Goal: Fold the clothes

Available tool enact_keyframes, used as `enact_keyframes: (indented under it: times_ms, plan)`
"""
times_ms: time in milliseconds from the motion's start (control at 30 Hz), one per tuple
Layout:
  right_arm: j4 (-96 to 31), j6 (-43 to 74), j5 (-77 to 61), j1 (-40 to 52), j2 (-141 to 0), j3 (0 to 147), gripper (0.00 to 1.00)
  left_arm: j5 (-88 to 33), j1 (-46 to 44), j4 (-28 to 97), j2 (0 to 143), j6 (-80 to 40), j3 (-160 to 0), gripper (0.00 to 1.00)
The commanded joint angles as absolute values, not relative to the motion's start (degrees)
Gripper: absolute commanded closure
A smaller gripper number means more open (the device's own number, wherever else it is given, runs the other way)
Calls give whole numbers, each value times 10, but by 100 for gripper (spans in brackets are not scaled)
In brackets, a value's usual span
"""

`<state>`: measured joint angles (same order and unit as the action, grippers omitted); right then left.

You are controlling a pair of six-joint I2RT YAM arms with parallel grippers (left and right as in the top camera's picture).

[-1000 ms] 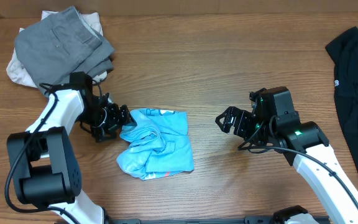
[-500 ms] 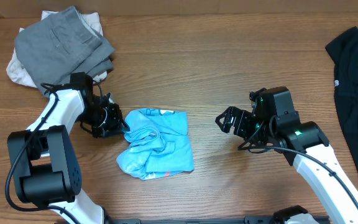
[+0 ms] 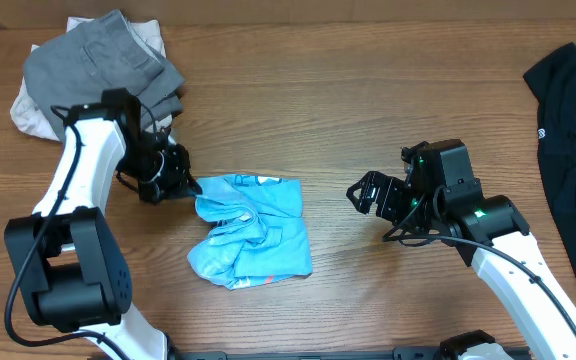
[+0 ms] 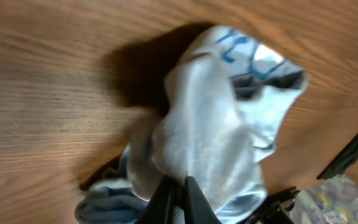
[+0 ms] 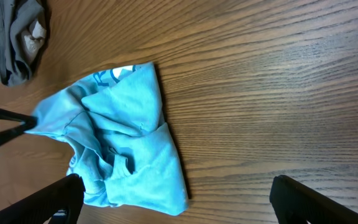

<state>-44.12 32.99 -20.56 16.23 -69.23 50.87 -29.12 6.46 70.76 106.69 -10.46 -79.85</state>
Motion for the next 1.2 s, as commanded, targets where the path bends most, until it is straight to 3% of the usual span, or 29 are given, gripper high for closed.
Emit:
enact_keyframes:
  times_ms: [0, 367, 833, 1000, 1100, 1167]
  plan:
    - [-436, 328, -202, 163, -692, 511, 0, -295, 34, 724, 1043, -95, -832, 96]
    - [-437, 329, -202, 163, -692, 511, 0, -311, -102, 684, 1043, -191, -838, 95]
    - [-437, 329, -202, 163, -692, 511, 0, -357, -159, 610, 1043, -294, -849, 94]
    - [-437, 328, -206, 163, -692, 511, 0, -336, -184, 559, 1044, -370, -849, 88]
    - [-437, 328, -206, 163, -692, 511, 0, -297, -206, 550, 1045, -406, -848, 76]
    - [-437, 328, -206, 163, -692, 511, 0, -269, -219, 550, 1046, -417, -848, 75]
